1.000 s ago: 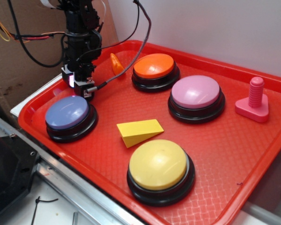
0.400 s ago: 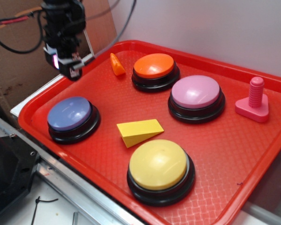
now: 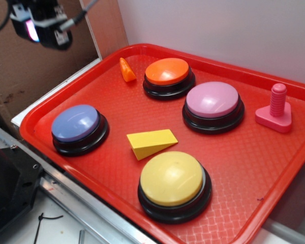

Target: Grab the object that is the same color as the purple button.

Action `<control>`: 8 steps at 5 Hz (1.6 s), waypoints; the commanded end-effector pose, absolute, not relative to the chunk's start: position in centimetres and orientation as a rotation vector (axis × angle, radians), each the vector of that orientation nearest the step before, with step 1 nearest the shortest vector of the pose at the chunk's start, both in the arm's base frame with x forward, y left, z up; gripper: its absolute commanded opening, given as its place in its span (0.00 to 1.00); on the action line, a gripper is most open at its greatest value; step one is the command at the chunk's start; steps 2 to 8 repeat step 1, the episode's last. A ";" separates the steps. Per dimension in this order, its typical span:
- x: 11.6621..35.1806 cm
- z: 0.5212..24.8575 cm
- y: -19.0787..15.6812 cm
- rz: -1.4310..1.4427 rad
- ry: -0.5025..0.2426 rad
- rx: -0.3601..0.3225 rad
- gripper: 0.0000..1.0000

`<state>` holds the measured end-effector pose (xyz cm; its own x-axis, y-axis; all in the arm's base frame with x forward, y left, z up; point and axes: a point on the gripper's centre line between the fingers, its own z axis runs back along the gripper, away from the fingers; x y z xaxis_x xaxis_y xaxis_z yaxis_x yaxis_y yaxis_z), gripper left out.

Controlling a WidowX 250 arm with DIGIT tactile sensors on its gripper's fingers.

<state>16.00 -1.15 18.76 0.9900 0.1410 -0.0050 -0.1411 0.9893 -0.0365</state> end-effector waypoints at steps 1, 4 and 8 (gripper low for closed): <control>14.9 24.8 -3.0 0.084 -0.100 -0.001 0.00; 14.9 24.8 -3.0 0.084 -0.100 -0.001 0.00; 14.9 24.8 -3.0 0.084 -0.100 -0.001 0.00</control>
